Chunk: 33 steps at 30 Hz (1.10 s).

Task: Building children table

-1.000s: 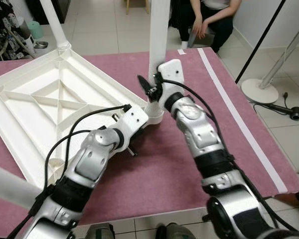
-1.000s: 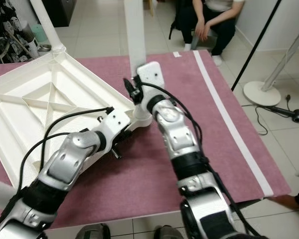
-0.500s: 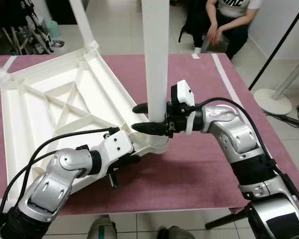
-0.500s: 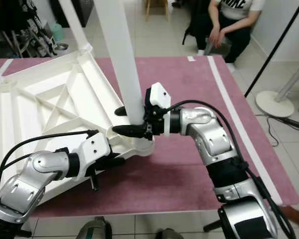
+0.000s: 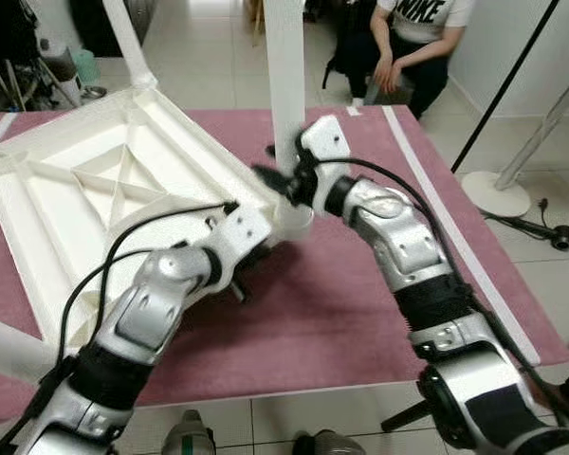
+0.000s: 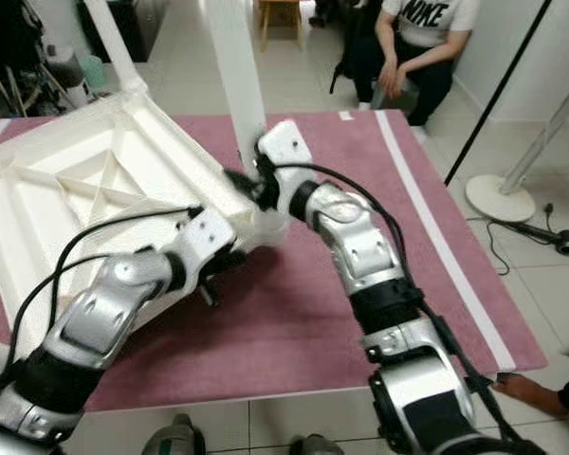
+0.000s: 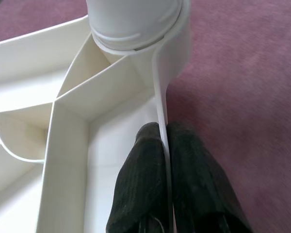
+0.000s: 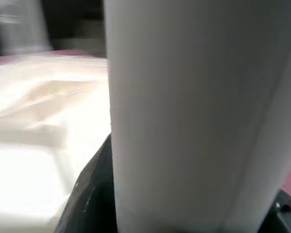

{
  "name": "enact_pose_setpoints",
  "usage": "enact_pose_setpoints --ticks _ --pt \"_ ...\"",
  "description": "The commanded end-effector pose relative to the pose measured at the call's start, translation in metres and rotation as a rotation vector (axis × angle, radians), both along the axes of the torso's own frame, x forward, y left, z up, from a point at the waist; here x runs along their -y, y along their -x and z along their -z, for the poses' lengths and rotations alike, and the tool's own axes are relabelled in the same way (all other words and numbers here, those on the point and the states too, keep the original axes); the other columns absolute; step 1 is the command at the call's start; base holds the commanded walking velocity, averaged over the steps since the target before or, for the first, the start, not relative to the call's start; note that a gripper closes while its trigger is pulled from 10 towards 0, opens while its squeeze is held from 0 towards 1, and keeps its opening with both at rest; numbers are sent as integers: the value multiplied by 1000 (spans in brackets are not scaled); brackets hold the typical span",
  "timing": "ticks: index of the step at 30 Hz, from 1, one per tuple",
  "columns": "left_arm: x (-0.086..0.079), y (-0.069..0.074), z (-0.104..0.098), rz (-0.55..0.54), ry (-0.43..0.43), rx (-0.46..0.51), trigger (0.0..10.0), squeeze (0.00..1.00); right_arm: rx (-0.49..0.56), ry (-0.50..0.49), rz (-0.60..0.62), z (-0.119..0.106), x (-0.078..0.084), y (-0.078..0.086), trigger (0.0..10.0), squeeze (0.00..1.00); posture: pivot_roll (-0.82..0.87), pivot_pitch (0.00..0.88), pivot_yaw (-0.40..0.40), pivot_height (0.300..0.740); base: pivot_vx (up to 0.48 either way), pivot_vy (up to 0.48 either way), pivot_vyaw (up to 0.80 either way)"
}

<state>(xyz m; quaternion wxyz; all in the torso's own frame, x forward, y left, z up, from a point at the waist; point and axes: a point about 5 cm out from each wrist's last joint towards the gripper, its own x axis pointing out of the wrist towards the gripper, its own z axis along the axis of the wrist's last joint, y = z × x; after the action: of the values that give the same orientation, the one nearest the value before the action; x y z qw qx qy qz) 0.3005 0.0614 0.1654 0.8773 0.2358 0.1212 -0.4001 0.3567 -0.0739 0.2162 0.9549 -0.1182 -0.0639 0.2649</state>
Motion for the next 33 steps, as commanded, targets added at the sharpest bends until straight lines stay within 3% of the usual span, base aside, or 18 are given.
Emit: enact_pose_setpoints --ticks 1,4,9,10,12,13,14,15,16,17,19,20,23,25,30,31,32,33 --pt "17 -1 -43 4 49 238 0 0 -89 107 278 32 29 -10 0 0 110 0 18 740 0 0 0" --pt "25 -9 -46 -22 31 263 0 0 -79 78 432 37 33 -11 0 0 104 0 29 740 0 0 0" --pt "30 -11 -47 -5 36 257 0 0 -48 24 414 37 22 -8 0 0 101 0 32 740 0 0 0" --pt "29 -10 -46 -1 33 254 0 0 -40 19 376 35 17 -7 10000 0 101 0 34 740 0 0 0" --pt "27 -6 -44 27 34 244 0 0 -9 6 286 30 11 -4 10000 0 101 0 34 740 0 0 0" --pt "24 1 -40 80 32 235 0 0 1 -30 178 26 6 0 10000 169 105 0 30 740 0 0 0" --pt "24 1 -40 80 32 235 0 0 1 -30 178 26 6 0 10000 169 105 0 30 740 0 0 0" --pt "22 8 -37 129 29 223 0 0 2 -49 56 22 1 5 10000 1000 105 0 30 740 0 0 0" --pt "22 8 -37 129 29 223 0 0 2 -49 56 22 1 5 10000 1000 105 0 30 740 0 0 0" --pt "18 16 -32 177 19 209 0 0 -2 -60 -85 19 0 12 10000 1000 108 0 29 740 0 0 0" --pt "16 21 -28 210 9 197 0 0 -21 -63 -186 18 -2 18 10000 1000 108 0 29 740 0 0 0" --pt "11 33 -21 281 -4 170 0 0 -23 -7 -366 15 0 28 10000 0 110 0 32 740 0 0 0" --pt "7 43 -16 336 -16 147 0 0 -14 51 -484 14 3 36 10000 0 110 0 32 740 0 0 0" --pt "-1 60 -10 430 -15 108 0 0 -38 137 -649 13 7 41 10000 0 117 0 33 740 0 0 0" --pt "-5 68 -10 461 -2 90 0 0 -72 144 -728 10 8 39 10000 0 125 0 30 740 0 0 0" --pt "-7 69 -10 462 -1 86 0 0 -80 143 -764 8 8 39 4353 0 132 0 26 740 0 0 0" --pt "-8 69 -11 450 -1 89 0 0 -94 129 -793 8 7 37 0 0 138 0 21 740 0 0 0" --pt "-8 69 -11 450 -1 89 0 0 -94 129 -793 8 7 37 0 0 138 0 21 740 0 0 0"
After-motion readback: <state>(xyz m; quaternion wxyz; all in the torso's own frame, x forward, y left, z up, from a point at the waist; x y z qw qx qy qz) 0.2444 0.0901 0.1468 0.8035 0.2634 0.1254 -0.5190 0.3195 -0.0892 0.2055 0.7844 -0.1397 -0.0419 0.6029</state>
